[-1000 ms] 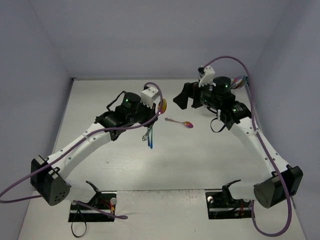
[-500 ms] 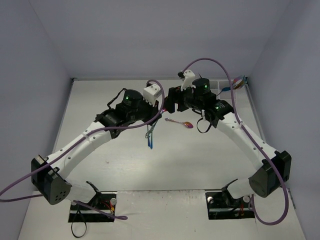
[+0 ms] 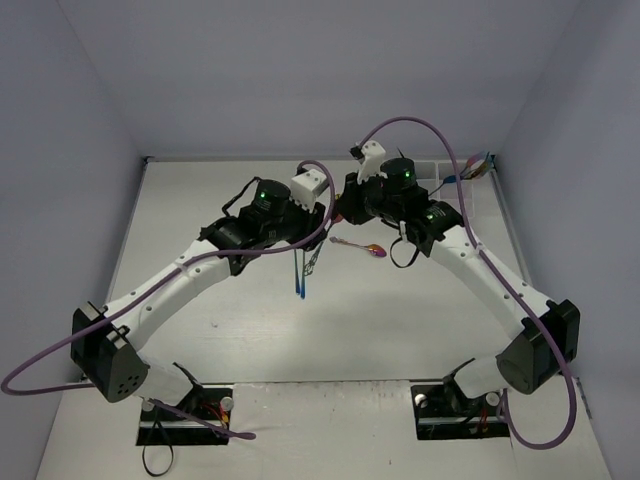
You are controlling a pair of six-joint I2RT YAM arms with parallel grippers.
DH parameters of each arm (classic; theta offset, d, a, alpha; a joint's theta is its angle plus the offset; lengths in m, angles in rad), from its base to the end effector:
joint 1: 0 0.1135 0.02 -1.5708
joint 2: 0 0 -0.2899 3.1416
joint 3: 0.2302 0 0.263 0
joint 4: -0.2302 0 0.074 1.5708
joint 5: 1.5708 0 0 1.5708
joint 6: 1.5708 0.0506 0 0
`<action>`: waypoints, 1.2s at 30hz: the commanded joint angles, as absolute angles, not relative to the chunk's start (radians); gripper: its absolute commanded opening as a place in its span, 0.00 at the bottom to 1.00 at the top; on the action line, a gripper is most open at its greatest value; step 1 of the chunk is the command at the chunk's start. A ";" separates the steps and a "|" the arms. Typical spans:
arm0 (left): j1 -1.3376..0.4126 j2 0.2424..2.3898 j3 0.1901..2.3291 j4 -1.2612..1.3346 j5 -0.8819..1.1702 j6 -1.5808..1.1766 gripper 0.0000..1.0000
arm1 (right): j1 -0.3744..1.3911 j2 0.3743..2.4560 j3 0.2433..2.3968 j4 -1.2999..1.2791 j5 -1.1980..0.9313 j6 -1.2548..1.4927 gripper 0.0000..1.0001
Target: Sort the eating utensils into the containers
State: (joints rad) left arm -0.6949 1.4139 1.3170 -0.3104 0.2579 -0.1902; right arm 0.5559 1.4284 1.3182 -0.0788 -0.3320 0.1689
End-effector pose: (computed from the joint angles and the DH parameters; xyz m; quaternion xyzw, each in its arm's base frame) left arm 0.2592 -0.2329 0.3861 0.2753 0.7847 -0.3305 0.4464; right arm 0.2968 0.2038 0.4091 -0.2495 0.7256 0.3419 0.5425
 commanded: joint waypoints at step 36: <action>-0.454 1.265 0.980 -0.348 -0.060 -0.349 0.86 | 0.025 1.728 1.537 0.296 0.193 -0.018 0.00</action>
State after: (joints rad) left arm -0.4568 1.2976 0.9747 -0.3899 -0.0691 -0.3283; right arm 0.0315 1.7086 1.4664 0.1478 0.2065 -0.0008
